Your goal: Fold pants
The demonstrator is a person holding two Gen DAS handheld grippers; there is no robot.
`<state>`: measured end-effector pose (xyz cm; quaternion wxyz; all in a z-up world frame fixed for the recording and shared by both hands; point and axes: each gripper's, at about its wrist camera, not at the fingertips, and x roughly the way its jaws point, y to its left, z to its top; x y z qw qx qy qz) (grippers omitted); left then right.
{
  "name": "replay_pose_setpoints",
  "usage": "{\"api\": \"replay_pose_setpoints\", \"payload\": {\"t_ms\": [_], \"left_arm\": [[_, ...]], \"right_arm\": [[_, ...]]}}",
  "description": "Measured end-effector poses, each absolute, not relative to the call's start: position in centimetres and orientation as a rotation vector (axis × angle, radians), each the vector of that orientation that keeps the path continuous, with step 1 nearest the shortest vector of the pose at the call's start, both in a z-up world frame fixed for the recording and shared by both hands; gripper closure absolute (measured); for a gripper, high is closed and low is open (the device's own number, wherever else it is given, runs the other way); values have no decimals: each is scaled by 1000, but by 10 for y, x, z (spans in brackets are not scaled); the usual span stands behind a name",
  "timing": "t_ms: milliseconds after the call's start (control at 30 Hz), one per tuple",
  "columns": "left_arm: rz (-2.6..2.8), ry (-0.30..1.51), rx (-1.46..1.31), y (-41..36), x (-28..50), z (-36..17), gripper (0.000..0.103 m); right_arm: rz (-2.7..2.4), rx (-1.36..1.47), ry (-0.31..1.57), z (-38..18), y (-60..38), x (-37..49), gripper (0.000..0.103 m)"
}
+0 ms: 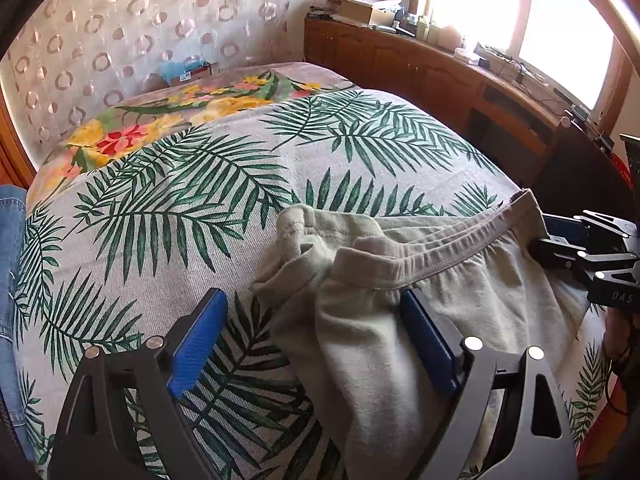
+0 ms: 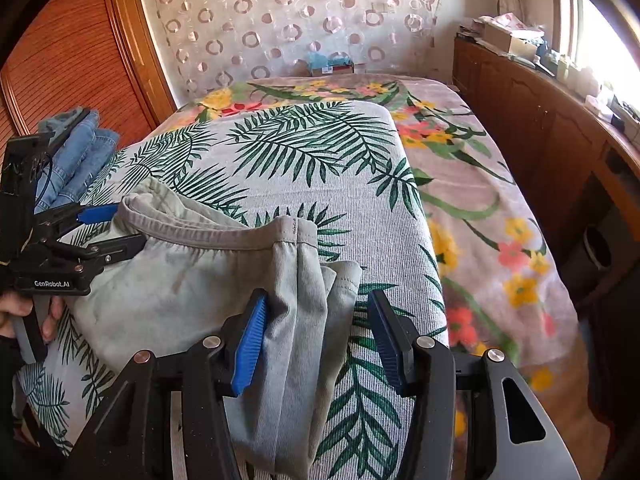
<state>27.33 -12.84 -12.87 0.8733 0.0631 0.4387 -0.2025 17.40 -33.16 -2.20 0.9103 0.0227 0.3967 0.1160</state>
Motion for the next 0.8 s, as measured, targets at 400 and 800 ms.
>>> {"api": "replay_pose_setpoints", "payload": {"t_ms": [400, 800], "left_arm": [[-465, 952, 86, -130, 285, -126, 20], [-561, 968, -20, -129, 288, -121, 77]], "right_arm": [[301, 73, 831, -21, -332, 175, 50], [346, 110, 845, -23, -336, 178, 90]]}}
